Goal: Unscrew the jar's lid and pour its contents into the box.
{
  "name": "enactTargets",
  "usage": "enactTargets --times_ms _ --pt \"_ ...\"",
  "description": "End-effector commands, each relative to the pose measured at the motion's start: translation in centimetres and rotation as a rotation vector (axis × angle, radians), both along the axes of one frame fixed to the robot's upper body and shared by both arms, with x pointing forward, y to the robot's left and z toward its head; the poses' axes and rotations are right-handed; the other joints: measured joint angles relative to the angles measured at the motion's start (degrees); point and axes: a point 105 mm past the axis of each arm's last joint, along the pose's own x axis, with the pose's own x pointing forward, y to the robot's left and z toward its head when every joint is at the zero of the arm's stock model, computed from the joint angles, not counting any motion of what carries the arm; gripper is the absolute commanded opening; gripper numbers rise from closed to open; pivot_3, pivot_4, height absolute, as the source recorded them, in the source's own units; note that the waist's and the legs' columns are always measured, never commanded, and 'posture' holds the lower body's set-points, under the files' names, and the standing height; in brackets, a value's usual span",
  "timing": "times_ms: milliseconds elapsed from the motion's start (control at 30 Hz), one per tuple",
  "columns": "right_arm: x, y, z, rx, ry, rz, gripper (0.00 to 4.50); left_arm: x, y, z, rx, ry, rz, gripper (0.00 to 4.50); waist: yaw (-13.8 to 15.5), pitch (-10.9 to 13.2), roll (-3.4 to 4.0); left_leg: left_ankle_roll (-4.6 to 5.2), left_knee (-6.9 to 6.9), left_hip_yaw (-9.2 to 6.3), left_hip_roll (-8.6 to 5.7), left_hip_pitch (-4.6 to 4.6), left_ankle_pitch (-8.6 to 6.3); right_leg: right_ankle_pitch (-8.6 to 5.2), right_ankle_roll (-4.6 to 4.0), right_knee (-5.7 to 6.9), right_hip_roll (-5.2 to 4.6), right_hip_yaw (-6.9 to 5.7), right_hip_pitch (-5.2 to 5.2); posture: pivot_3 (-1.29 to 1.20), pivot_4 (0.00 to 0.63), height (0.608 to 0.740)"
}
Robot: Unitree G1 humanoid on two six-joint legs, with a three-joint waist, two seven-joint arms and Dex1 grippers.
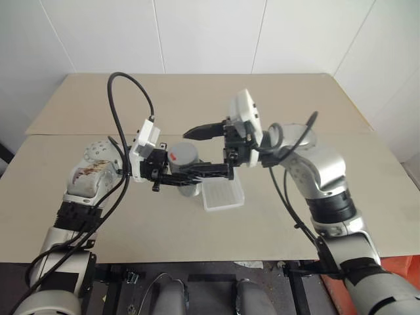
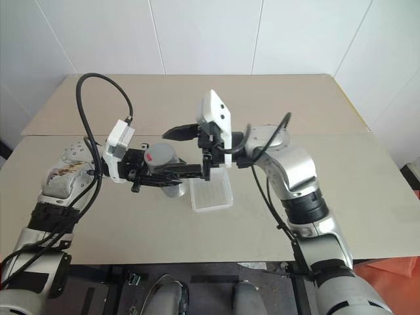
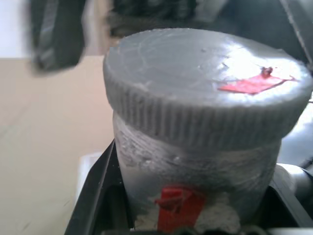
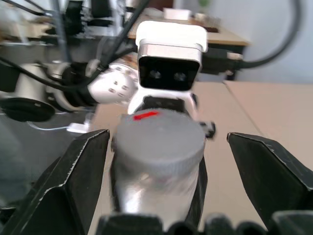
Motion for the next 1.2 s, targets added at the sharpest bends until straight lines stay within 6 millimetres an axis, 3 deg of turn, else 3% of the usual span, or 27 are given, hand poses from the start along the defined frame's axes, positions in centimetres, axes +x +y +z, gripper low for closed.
enactTargets --times_ms 33,200,500,700,900,1200 --pt "-1.3 -0.3 1.7 0.044 -0.059 -0.02 4.49 0.1 0.4 1.0 -0.024 -0.041 0.049 1.93 0.0 0.0 0.0 0.0 0.0 0.0 0.01 0.0 0.0 0.0 0.0 0.0 0.0 0.0 0.0 0.0 0.15 0.74" --pt "-1.6 0.6 1.8 0.048 -0.059 -0.059 4.49 0.2 0.2 1.0 -0.037 -0.032 0.061 1.93 -0.2 0.0 0.0 0.0 0.0 0.0 0.01 0.0 0.0 0.0 -0.01 0.02 0.0 0.0 -0.01 0.0 0.15 0.74" --pt "-0.3 3.5 2.0 0.056 -0.033 -0.128 4.49 0.2 -0.1 0.9 -0.031 -0.035 0.057 1.93 -0.1 0.0 0.0 0.0 0.0 0.0 0.0 0.01 0.0 0.0 -0.01 0.01 0.01 0.0 0.0 0.0 0.15 0.74" --pt "0.7 4.2 1.6 0.051 -0.014 -0.157 4.49 0.1 -0.1 1.0 -0.033 -0.037 0.054 1.93 -0.1 0.0 0.0 0.0 0.0 0.0 0.0 0.01 0.0 0.01 -0.01 0.01 0.01 0.0 0.0 0.0 0.15 0.74" --pt "1.4 3.7 1.3 0.039 -0.008 -0.19 4.49 0.0 0.1 1.0 -0.033 -0.037 0.05 1.93 -0.1 0.0 0.0 0.0 0.0 0.0 0.0 0.01 0.0 0.01 -0.02 0.01 0.01 0.0 0.0 0.0 0.15 0.74" --pt "2.0 1.0 1.2 0.031 -0.011 -0.242 4.49 -0.5 0.6 0.9 -0.02 -0.032 0.017 1.93 -0.1 0.0 0.0 0.0 0.0 0.0 0.01 0.01 0.0 0.01 -0.02 0.01 0.01 0.0 0.0 0.0 0.15 0.74"
